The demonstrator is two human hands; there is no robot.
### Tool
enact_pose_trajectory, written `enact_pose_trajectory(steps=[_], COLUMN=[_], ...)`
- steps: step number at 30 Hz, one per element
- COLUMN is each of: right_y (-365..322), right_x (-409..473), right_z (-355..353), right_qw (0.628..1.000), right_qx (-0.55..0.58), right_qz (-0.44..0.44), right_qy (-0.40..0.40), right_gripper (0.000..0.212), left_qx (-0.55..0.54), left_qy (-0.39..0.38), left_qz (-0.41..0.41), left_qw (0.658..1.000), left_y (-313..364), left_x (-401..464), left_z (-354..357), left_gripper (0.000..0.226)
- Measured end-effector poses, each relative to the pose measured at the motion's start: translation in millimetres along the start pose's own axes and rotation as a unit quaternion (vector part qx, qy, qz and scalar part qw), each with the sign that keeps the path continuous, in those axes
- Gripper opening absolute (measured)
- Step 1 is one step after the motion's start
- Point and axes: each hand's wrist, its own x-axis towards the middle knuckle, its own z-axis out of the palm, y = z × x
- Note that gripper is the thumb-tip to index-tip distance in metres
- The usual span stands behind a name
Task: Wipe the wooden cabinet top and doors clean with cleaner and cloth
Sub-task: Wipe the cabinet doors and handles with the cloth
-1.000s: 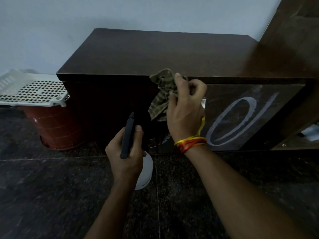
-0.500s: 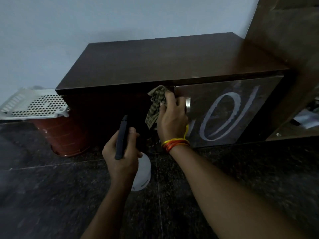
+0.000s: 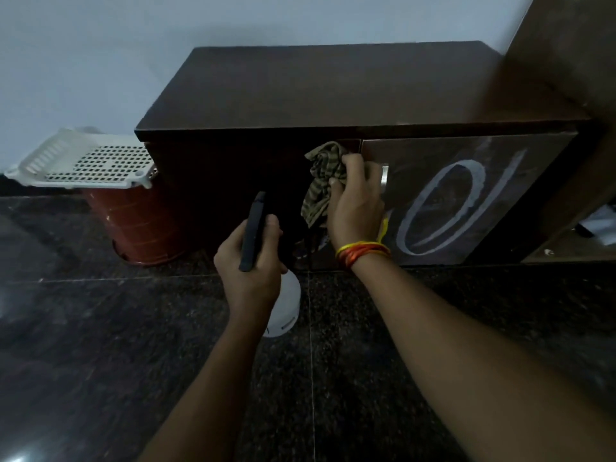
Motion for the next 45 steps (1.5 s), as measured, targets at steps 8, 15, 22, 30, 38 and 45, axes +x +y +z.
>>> enact_pose_trajectory(steps=[8, 15, 22, 30, 38, 45], right_y=[19.7, 26.2, 42.6, 42.4, 59.7, 53.2], right_x=[-12.7, -21.0, -34.6, -38.2, -66.4, -50.6], right_z=[20.5, 17.6, 30.2, 44.1, 58.9, 54.3], right_qw=[0.996, 0.996, 0.998, 0.994, 0.991, 0.995], right_qx=[0.072, 0.08, 0.046, 0.06, 0.015, 0.055], right_qz=[0.004, 0.021, 0.04, 0.079, 0.104, 0.075], right_qy=[0.057, 0.026, 0.0, 0.043, -0.08, 0.018], right_gripper=[0.026, 0.023, 0.018, 0.023, 0.024, 0.022], left_qx=[-0.022, -0.036, -0.023, -0.033, -0.034, -0.024], left_qy=[-0.01, -0.015, -0.005, -0.007, -0.006, -0.004], left_qz=[-0.004, -0.01, -0.017, -0.015, -0.019, -0.004], left_qw=[1.0, 0.999, 1.0, 0.999, 0.999, 1.0], left_y=[-22.0, -23.4, -25.3, -38.6, -38.9, -39.6], left_x=[1.0, -7.0, -1.4, 0.6, -1.7, 0.9], left_z=[4.5, 6.0, 17.8, 18.2, 15.9, 15.5], left_gripper=[0.032, 0.031, 0.022, 0.026, 0.015, 0.017])
